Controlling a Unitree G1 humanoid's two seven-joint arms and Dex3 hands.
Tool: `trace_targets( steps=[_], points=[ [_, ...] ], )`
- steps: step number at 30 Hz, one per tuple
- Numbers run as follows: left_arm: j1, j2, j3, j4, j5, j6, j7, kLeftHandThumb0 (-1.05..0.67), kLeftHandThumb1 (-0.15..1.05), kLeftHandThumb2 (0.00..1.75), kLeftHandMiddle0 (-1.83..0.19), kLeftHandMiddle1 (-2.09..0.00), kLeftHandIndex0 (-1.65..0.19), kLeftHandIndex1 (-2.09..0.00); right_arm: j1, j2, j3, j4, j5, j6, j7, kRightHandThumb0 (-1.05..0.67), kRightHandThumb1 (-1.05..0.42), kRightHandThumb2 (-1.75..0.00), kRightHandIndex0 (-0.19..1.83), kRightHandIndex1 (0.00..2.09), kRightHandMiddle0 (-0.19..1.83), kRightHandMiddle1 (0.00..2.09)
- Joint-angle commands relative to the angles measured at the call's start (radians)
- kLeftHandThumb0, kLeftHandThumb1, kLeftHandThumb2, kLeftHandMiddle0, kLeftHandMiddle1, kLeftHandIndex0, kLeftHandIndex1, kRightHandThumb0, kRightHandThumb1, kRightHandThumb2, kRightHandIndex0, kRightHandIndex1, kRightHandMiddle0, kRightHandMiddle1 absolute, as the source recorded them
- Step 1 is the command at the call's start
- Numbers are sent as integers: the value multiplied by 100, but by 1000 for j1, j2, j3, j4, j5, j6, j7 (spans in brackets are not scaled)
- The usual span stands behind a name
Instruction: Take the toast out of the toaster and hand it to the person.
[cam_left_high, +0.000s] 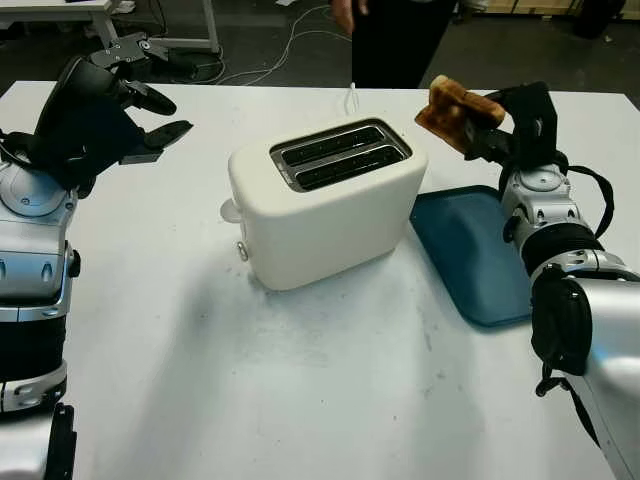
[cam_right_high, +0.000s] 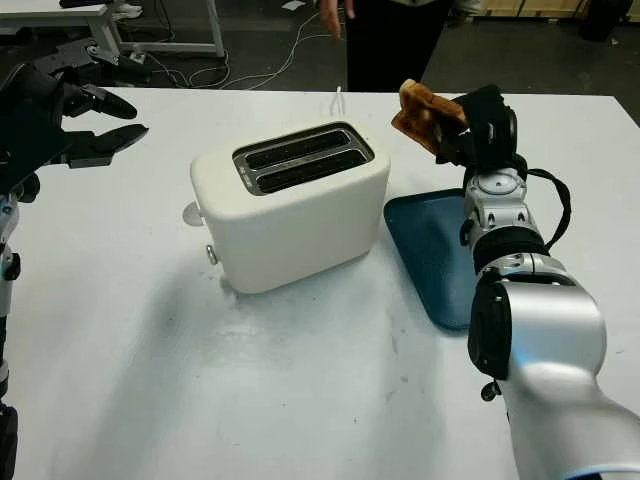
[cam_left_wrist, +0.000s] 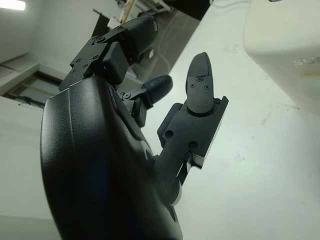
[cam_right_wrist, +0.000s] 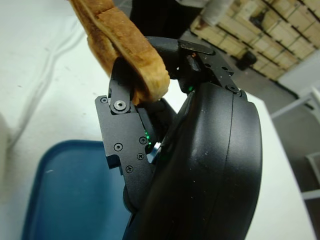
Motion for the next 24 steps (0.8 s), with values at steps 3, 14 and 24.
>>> trace_targets(
  steps=[3, 14, 24],
  points=[
    [4, -4, 2, -8, -3, 7, 5, -15, 63, 57, -31, -118, -34, -87, -15, 17, -18, -4, 28, -1, 28, -31, -92, -35, 89, 175, 59, 175],
    [5, 2, 4, -13, -4, 10, 1, -16, 62, 59, -30, -118, -33, -88, -27, 32, -45, -12, 58, -28, 62, -28, -92, -36, 86, 175, 51, 175],
    [6, 4, 4, -12, -5, 6, 0, -15, 60, 61, -31, -119, -33, -90, -32, 32, -37, -13, 48, -26, 56, -28, -92, -37, 85, 175, 53, 175]
  ],
)
